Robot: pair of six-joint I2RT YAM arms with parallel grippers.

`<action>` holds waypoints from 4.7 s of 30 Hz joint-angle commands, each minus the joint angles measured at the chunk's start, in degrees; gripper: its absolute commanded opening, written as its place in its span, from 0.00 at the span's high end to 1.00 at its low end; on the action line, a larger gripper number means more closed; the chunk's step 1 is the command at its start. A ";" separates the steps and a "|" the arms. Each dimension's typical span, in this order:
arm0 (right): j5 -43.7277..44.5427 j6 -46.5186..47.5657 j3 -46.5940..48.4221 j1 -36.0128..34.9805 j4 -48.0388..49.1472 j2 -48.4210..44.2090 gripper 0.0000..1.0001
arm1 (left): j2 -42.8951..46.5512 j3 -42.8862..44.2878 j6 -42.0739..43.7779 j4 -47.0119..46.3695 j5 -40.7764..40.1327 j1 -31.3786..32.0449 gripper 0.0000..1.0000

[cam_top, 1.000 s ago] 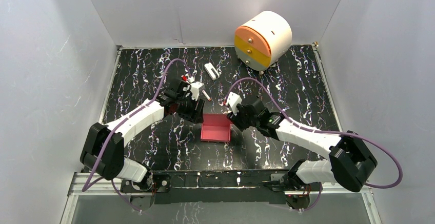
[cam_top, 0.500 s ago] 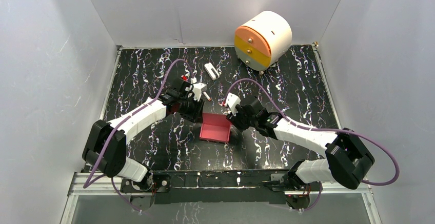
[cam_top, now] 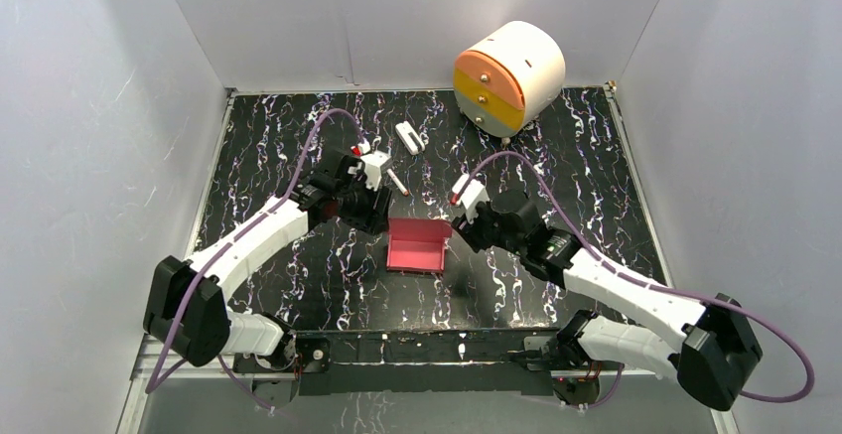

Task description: Fold the paper box

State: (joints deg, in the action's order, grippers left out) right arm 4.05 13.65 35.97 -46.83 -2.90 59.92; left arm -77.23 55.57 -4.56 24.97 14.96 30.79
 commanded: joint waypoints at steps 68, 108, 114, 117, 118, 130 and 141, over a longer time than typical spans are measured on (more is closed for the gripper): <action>-0.36 -0.33 2.95 0.77 2.26 -1.24 0.45 | -6.06 2.63 17.47 0.52 10.71 -1.42 0.94; -0.36 -0.33 11.69 -4.98 2.26 12.06 0.45 | -6.09 2.24 16.07 -0.67 7.58 -1.43 0.95; -0.36 -0.33 12.24 -6.96 2.26 13.98 0.45 | -6.24 2.25 16.08 -0.73 7.34 -1.43 0.95; -0.36 -0.33 12.38 -7.04 2.26 14.14 0.45 | -6.29 2.26 16.15 -0.73 7.09 -1.43 0.95; -0.36 -0.33 12.59 -7.05 2.26 14.29 0.45 | -6.27 2.23 16.16 -0.73 7.08 -1.39 0.95; -0.36 -0.33 13.52 -7.05 2.26 15.73 0.45 | -6.26 2.09 16.12 -1.08 7.35 -1.42 0.95; -0.36 -0.33 11.58 -7.05 2.26 10.84 0.45 | -8.76 5.87 18.98 1.49 4.49 0.41 0.95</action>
State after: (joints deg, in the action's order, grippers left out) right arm 3.88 13.65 46.81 -53.76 -2.83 73.36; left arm -85.69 58.26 12.12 23.79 21.56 30.00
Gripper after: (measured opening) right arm 0.553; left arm 0.051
